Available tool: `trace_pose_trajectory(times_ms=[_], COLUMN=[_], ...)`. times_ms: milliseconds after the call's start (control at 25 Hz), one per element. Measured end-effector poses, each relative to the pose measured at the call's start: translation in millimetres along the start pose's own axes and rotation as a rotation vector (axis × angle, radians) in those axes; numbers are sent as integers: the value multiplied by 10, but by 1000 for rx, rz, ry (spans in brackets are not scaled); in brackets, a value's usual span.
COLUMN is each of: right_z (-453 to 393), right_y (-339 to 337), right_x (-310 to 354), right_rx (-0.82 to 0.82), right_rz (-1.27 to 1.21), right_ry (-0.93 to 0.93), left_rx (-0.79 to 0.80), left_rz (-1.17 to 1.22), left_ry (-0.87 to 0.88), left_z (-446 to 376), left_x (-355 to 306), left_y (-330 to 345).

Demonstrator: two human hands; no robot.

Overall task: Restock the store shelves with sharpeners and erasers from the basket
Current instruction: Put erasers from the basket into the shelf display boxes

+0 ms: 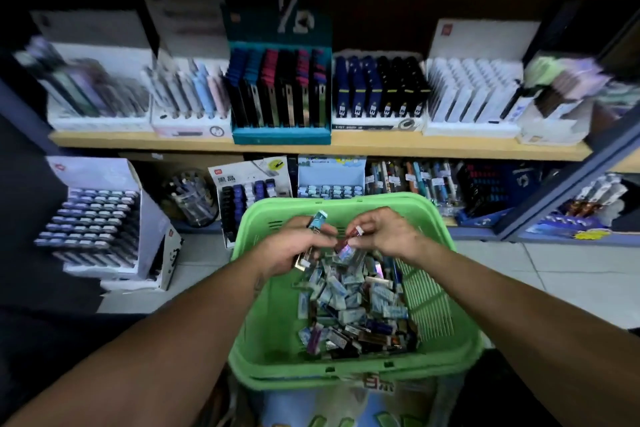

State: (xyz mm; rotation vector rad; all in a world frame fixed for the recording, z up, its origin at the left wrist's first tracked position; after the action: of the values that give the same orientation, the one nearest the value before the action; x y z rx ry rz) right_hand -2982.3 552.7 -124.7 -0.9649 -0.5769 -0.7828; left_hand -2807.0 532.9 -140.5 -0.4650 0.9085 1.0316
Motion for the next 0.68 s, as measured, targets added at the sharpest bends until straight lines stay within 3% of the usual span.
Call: trace_pose_trajectory(times_ms=[200, 440, 680], right_z=[527, 964, 1200], right_y=[-501, -869, -1533], right_x=[736, 1156, 1425], right_rx=[83, 55, -165], right_rz=[-151, -20, -185], right_ry=[-265, -366, -451], left_rx=[203, 163, 181], left_rz=[-38, -342, -276], left_ry=[54, 170, 313], left_z=[558, 899, 1072], left_x=[-739, -1348, -1965], left_y=[319, 463, 681])
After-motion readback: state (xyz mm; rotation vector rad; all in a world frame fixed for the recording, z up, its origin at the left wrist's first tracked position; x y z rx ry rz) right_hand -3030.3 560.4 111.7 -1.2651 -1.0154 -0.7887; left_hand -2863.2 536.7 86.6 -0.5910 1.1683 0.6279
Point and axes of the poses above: each hand's wrist, its own z-axis away from the middle knuckle, its own y-axis out of the palm, x = y × z, the point moved 6 cm from there along -z, towards the middle knuckle, and after that the axes turned 6 degrees about z, right-handed, at the moved point
